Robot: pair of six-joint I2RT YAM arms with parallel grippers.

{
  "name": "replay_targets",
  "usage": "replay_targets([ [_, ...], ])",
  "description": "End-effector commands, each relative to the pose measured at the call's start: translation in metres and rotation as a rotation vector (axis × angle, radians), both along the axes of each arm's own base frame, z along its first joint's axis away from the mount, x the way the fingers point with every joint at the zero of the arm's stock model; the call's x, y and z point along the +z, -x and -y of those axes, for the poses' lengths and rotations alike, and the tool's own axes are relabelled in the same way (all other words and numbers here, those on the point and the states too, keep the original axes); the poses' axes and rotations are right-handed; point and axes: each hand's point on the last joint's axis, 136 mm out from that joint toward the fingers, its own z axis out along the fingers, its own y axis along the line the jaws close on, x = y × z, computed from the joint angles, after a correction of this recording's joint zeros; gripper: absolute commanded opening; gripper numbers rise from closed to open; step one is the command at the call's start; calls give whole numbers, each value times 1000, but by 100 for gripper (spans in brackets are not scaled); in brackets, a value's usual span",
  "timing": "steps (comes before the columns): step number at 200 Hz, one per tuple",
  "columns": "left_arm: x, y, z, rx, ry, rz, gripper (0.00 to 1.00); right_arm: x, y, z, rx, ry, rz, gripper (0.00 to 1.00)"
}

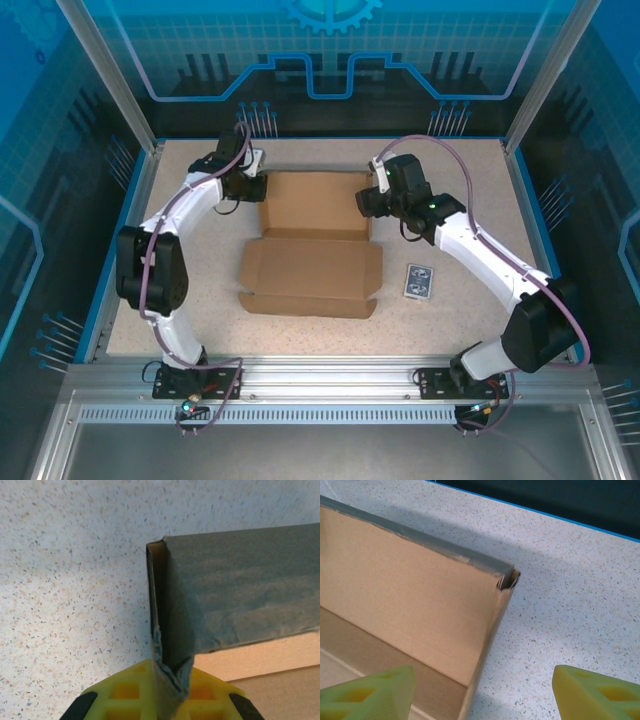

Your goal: Fold the paper box

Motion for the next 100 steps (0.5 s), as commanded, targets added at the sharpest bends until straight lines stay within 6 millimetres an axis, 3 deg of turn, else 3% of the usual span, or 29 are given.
replay_targets([
  [1,-12,13,1,-63,-20,-105,0,8,1,1,22,-7,-8,74],
  [43,-23,11,3,-117,-47,-177,0,0,-1,-2,80,4,-54,75],
  [100,-44,6,9,-163,-54,-267,0,-22,-25,-41,245,-19,-131,77],
])
